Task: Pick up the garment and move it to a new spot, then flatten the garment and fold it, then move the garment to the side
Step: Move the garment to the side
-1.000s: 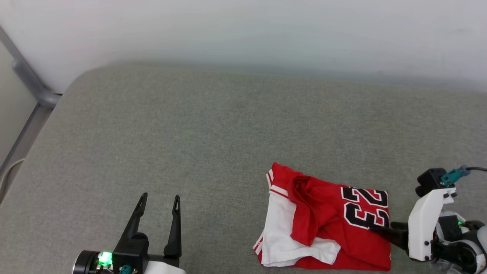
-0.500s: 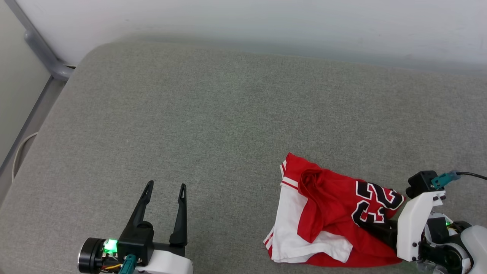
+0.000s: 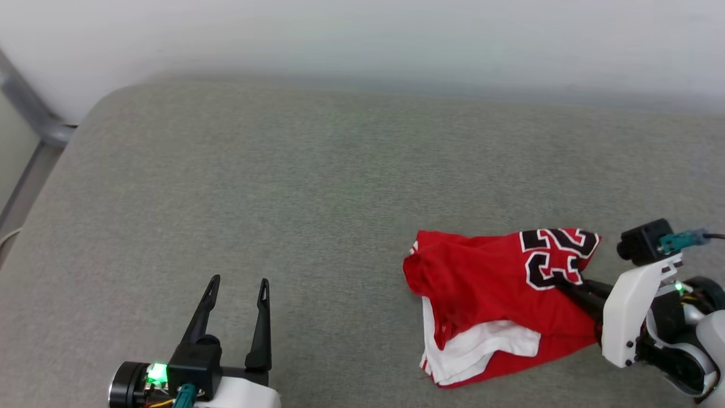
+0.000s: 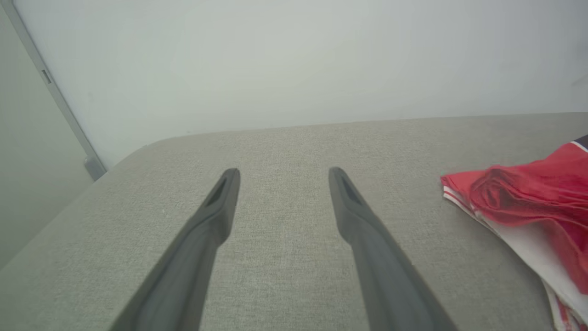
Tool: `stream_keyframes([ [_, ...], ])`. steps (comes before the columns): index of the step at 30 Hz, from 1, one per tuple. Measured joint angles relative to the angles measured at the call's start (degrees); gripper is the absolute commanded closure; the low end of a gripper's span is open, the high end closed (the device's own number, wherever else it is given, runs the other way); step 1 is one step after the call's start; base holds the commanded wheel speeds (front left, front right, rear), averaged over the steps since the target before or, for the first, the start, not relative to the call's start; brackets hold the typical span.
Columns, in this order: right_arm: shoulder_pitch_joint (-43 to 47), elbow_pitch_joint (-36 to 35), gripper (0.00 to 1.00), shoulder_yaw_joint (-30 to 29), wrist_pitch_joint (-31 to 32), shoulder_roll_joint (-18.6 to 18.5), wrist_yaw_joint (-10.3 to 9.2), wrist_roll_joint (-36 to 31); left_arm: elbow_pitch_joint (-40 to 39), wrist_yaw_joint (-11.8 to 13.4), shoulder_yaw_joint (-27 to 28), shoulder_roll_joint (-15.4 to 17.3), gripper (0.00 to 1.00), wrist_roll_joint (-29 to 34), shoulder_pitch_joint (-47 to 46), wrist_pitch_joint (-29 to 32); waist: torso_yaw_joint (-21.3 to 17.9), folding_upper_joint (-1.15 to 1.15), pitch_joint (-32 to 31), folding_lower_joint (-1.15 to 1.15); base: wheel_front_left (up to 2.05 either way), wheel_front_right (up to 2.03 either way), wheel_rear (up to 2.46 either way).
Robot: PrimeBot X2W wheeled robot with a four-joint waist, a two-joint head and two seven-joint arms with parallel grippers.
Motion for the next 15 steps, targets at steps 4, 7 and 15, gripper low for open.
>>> stream_keyframes([
  [4,-1.41,-3.16,1.00,0.80,-1.45,-2.92,0.01,-1.45,-0.44,0.26,0.71,0.08,0.00,0.00,0.10,0.00,-3.04,0.00,-0.26,0.00,0.00,0.00,0.00],
  [7,-2.75,-4.80,1.00,1.00,-1.97,-4.82,0.00,-2.75,-0.93,0.36,1.08,0.10,0.00,-0.01,0.10,0.00,-5.79,0.00,-0.15,0.00,0.00,0.00,0.00],
  [15,-4.49,-5.92,1.00,-0.42,-3.60,-8.22,0.00,-5.50,-1.85,0.40,0.70,0.16,0.00,0.63,-0.86,0.00,-13.06,0.00,1.10,0.00,0.00,0.00,0.00],
])
